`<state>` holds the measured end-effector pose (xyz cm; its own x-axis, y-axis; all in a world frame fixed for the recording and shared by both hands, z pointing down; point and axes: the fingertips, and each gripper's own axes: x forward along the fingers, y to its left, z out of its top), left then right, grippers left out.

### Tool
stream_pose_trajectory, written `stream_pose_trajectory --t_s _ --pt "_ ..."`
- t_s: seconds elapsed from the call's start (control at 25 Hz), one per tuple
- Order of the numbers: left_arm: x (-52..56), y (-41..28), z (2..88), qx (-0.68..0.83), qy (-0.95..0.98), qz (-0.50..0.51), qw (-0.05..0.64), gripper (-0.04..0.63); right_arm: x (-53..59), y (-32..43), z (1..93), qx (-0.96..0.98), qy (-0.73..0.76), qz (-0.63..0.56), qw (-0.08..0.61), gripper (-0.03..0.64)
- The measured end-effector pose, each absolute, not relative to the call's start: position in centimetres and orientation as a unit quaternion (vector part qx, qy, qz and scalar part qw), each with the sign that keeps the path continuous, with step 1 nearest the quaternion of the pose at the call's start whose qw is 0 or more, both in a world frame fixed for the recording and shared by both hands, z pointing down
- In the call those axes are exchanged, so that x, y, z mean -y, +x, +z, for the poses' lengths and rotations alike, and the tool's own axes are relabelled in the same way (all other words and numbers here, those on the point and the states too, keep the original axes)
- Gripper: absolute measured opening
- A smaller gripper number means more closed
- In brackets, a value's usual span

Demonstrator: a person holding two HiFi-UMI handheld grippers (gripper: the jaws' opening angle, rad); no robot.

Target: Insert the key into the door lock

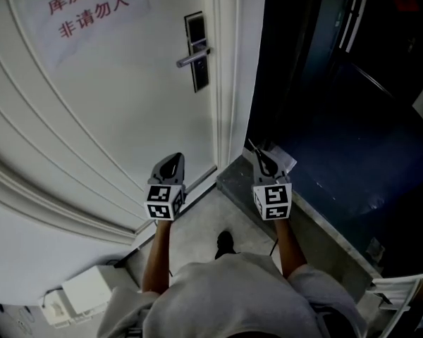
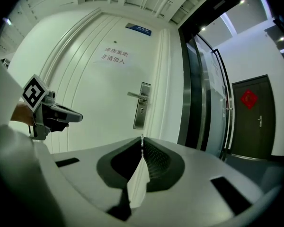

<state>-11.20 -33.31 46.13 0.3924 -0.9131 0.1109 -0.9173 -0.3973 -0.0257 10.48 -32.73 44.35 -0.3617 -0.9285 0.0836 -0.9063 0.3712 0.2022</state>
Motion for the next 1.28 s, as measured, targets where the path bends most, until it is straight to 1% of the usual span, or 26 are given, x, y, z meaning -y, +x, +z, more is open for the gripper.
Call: stream_pose_trajectory --t_s 0.36,0.72,1.28 --pt "42.6 -9.6 46.7 0.561 0.825 0.062 0.027 0.017 42.7 11.7 45.2 0.836 0.537 -0.050 0.100 0.029" --pt "46.5 -10.9 47.6 0.582 0.809 0.078 0.037 0.017 47.6 10.4 46.5 0.852 0.512 -0.033 0.099 0.029" --pt "51.9 -13.4 46.1 0.592 0.803 0.068 0.025 0.017 53.9 7.7 46.8 0.857 0.505 -0.030 0.099 0.029"
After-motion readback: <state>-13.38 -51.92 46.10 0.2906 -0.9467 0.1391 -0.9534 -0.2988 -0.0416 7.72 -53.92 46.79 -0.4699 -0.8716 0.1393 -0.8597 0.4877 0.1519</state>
